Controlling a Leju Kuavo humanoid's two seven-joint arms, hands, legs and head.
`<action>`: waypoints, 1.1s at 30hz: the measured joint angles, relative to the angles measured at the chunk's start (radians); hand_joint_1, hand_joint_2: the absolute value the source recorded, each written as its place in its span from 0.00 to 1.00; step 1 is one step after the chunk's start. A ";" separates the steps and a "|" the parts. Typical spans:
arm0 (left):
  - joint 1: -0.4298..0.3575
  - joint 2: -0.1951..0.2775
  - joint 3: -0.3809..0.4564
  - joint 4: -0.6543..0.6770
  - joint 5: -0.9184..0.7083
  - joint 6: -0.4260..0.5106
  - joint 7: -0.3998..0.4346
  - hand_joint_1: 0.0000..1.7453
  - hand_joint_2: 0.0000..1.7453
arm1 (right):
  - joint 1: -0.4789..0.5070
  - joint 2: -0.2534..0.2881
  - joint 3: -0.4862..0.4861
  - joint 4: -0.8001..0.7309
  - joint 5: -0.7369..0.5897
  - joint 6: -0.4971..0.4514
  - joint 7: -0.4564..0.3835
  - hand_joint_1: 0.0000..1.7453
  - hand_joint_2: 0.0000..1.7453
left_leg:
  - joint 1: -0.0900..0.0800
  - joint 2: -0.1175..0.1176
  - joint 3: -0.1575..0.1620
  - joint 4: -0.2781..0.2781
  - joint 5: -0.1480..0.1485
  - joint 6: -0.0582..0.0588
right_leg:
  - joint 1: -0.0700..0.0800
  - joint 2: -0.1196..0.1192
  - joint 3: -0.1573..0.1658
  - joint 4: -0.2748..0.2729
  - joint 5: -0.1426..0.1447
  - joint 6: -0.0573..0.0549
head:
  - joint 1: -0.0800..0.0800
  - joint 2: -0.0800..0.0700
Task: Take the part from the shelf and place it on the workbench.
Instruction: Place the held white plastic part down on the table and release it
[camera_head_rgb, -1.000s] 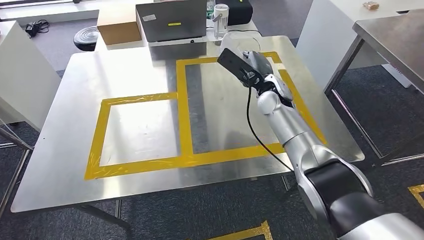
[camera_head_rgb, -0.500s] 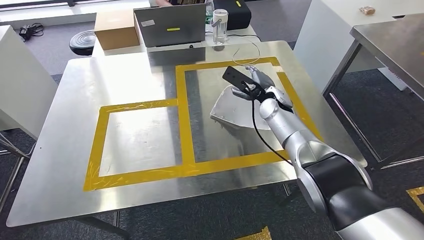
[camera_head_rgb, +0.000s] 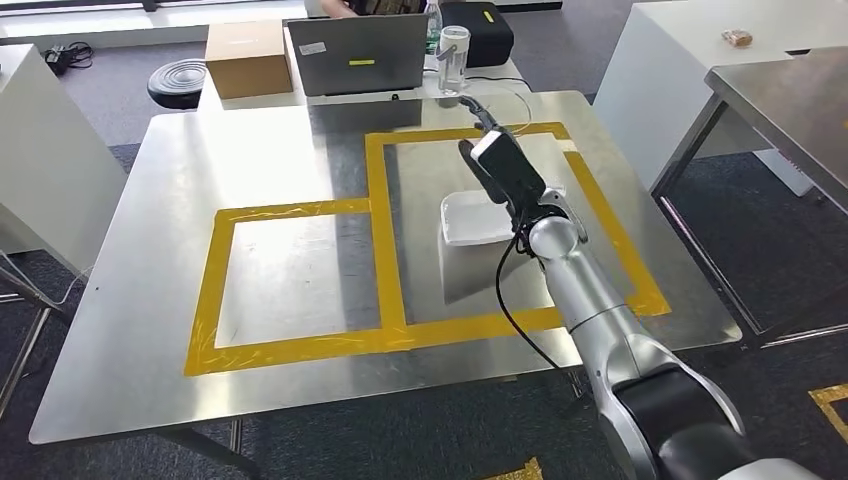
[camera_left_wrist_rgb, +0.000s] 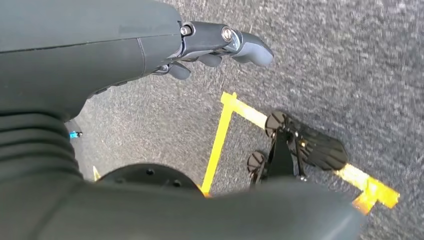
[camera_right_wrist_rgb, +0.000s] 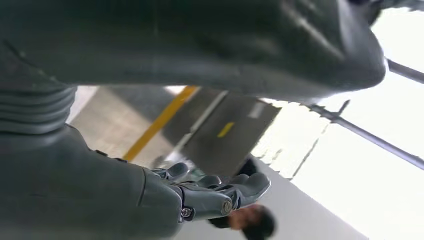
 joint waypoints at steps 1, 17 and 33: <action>0.004 -0.001 0.002 0.000 0.001 0.002 -0.001 0.00 0.00 | 0.056 -0.005 -0.002 -0.104 -0.047 0.006 -0.014 0.00 0.00 | 0.001 0.000 0.000 -0.002 0.002 0.003 | -0.002 -0.001 -0.021 0.056 -0.040 0.003 | 0.003 0.000; 0.022 0.017 0.000 -0.001 -0.071 0.029 0.019 0.00 0.00 | 0.586 -0.027 -0.054 -0.957 0.045 -0.078 -0.097 0.00 0.00 | 0.008 0.007 -0.078 0.159 -0.129 -0.069 | -0.008 -0.015 0.040 -0.054 0.029 -0.053 | 0.003 0.000; 0.009 0.015 -0.004 -0.003 -0.069 0.018 -0.027 0.00 0.00 | 0.670 -0.027 -0.080 -0.962 0.012 -0.089 -0.175 0.00 0.00 | 0.004 0.018 0.091 -0.014 -0.075 -0.013 | -0.012 -0.010 -0.104 0.138 -0.060 0.011 | -0.001 0.000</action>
